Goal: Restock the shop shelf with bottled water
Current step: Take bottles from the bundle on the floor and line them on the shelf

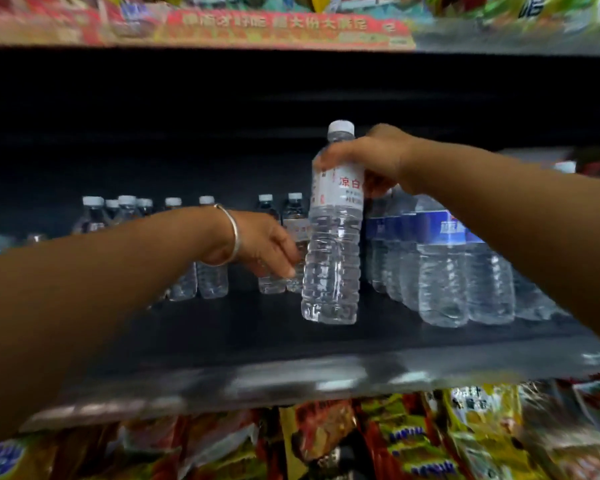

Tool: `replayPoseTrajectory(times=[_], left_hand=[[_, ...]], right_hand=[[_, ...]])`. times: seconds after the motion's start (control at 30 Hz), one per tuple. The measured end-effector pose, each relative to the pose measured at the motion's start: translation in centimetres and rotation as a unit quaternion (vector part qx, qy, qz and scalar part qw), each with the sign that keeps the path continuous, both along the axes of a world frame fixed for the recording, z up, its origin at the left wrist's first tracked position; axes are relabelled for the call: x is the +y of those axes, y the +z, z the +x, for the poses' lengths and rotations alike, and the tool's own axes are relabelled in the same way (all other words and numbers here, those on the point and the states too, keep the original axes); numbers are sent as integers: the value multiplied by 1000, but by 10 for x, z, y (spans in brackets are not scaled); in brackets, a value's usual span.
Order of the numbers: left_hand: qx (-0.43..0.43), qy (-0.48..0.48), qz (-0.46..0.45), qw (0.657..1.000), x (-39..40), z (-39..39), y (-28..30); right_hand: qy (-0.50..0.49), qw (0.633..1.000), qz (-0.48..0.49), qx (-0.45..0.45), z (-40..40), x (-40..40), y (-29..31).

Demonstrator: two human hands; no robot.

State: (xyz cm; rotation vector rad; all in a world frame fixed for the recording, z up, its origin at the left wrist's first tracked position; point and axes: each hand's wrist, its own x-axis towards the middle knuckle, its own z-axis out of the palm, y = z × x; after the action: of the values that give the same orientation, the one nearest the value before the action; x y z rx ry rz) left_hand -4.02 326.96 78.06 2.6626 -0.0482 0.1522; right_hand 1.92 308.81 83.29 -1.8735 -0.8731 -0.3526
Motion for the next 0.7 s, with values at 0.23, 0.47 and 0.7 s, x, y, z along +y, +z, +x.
replayPoseTrajectory(times=[0.23,0.47,0.7], left_hand=[[8,57,-2,998,76,49,-31],[7,86,65,994,113,97,-59],[-50,72,71,994,117,119,-69]], right_hand=[[-61,998,-32,-10,56,96,-14],[-135,987,-87,-24,105,160,-30],[-162,980,-101,-47,134,196,-30]])
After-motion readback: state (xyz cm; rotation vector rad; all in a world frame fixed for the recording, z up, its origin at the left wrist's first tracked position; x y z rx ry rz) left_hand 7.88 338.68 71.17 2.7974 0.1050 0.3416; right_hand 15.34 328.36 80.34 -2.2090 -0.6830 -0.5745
